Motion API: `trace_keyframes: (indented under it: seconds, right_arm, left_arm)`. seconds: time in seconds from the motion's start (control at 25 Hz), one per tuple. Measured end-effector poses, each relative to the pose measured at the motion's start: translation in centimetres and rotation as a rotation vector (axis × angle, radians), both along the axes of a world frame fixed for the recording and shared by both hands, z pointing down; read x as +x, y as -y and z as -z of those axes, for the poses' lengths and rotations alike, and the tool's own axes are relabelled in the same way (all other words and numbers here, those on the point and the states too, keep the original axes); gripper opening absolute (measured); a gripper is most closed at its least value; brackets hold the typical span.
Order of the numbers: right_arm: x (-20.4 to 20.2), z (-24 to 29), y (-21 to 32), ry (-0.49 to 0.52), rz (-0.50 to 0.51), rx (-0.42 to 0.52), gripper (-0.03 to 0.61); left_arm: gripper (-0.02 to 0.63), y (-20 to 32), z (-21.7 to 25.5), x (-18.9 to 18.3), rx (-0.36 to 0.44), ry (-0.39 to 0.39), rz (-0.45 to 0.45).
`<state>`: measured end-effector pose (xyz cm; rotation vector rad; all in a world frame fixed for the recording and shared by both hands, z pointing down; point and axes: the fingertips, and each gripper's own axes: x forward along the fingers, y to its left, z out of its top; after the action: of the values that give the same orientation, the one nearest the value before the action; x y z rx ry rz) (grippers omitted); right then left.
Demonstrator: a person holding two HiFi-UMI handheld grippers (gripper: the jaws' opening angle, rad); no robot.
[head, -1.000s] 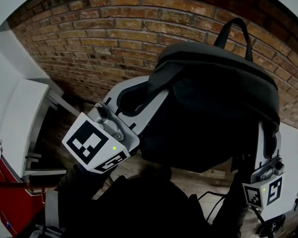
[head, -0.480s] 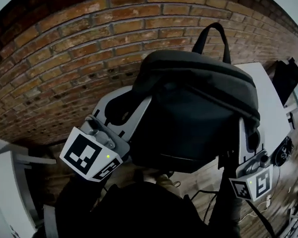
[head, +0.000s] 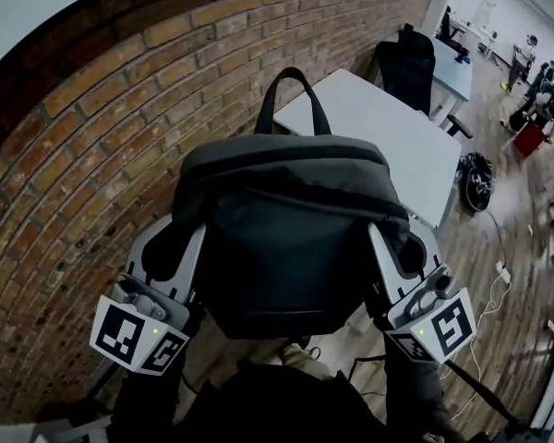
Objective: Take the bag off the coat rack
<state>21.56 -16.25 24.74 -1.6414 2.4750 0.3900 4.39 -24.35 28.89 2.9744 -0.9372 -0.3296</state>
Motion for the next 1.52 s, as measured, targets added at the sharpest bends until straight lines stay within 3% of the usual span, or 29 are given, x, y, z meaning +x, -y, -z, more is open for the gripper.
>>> trace_keyframes:
  seconds: [0.16, 0.64, 1.12, 1.52]
  right_arm:
    - [6.8, -0.4, -0.2, -0.017, -0.123, 0.003, 0.037]
    - [24.6, 1.5, -1.6, 0.001, -0.337, 0.028, 0.037]
    - [36.1, 5.0, -2.3, -0.041, -0.519, 0.059, 0.037]
    - [45.8, 5.8, 3.8, -0.050, -0.633, 0.091, 0.037]
  left_arm:
    - [0.066, 1.7, 0.2, 7.3, -0.004, 0.008, -0.106]
    - [0.066, 3.7, 1.7, 28.0, 0.005, 0.003, -0.324]
    - [0.064, 4.9, 4.4, 42.2, 0.014, -0.026, -0.501]
    - [0.065, 11.9, 5.7, 52.9, 0.046, -0.029, -0.613]
